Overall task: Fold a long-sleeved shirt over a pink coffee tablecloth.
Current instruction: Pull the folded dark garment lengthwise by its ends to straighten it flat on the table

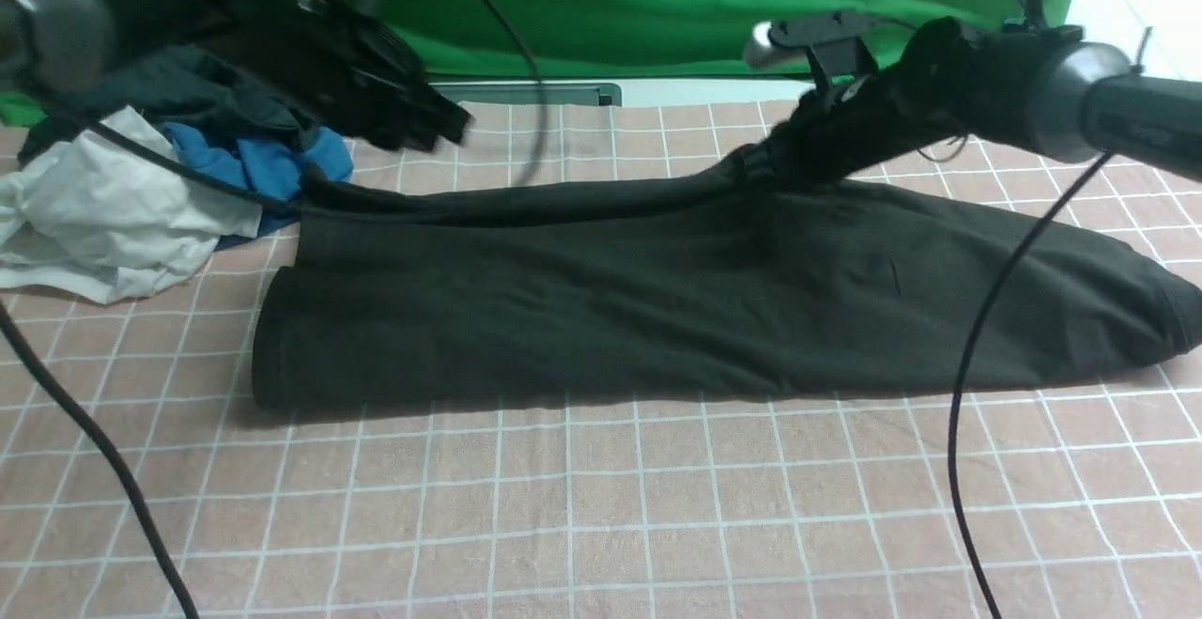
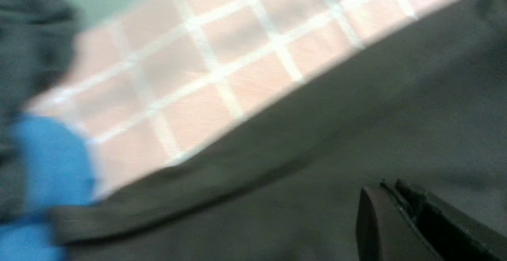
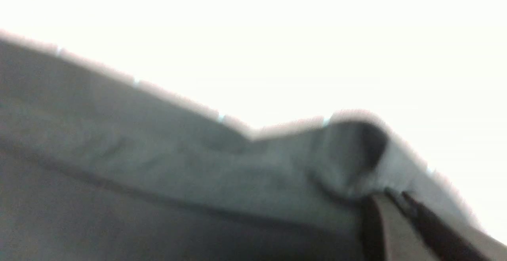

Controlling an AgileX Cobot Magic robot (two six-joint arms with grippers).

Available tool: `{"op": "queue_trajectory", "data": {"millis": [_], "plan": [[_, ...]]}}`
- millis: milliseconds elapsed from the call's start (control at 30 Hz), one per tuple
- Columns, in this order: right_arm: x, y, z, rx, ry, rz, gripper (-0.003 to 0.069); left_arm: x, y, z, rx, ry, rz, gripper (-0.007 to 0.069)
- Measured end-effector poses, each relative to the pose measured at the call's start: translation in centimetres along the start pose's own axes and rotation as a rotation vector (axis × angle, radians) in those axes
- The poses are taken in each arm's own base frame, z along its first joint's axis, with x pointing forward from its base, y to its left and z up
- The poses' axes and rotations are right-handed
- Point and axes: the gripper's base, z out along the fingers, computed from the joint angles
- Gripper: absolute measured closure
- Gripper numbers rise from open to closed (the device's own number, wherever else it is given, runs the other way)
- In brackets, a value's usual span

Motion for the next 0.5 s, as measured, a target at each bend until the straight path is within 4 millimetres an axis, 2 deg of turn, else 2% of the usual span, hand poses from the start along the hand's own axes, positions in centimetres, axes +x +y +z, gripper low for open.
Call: {"op": "queue_trajectory", "data": {"millis": [100,133,167,233,267,367,400,467,500], "plan": [[-0.7,-1.5,0.2,0.029,-0.047,0.018,0.0615,0.5,-2.4,1.0,0.044,0.036,0.077,0.0608],[-0.7,-1.8,0.2,0.033,-0.048,0.021,0.0615,0.6,-2.6,1.1,0.047,0.040,0.082,0.0608],[-1.1,-2.9,-0.4,0.046,-0.057,0.035,0.0609,0.9,-3.3,1.4,0.059,0.049,0.112,0.0608],[-1.4,-4.2,-1.8,0.049,-0.040,0.053,0.0603,0.9,-3.4,1.7,0.057,0.040,0.115,0.0608],[-1.4,-4.3,-1.8,0.048,-0.034,0.055,0.0603,0.9,-3.4,1.7,0.055,0.039,0.115,0.0608],[-2.9,-5.3,-6.3,0.047,-0.021,0.045,0.0598,0.8,-3.1,2.6,0.030,0.012,0.127,0.0608],[-3.3,-5.0,-8.2,0.043,-0.015,0.029,0.0597,0.9,-2.9,3.1,0.023,0.012,0.132,0.0608],[-3.5,-4.7,-9.9,0.040,-0.014,0.018,0.0596,1.1,-2.9,3.7,0.022,0.017,0.132,0.0608],[-3.4,-4.1,-12.0,0.037,-0.008,0.006,0.0596,1.5,-2.8,4.7,0.024,0.031,0.129,0.0608]]}}
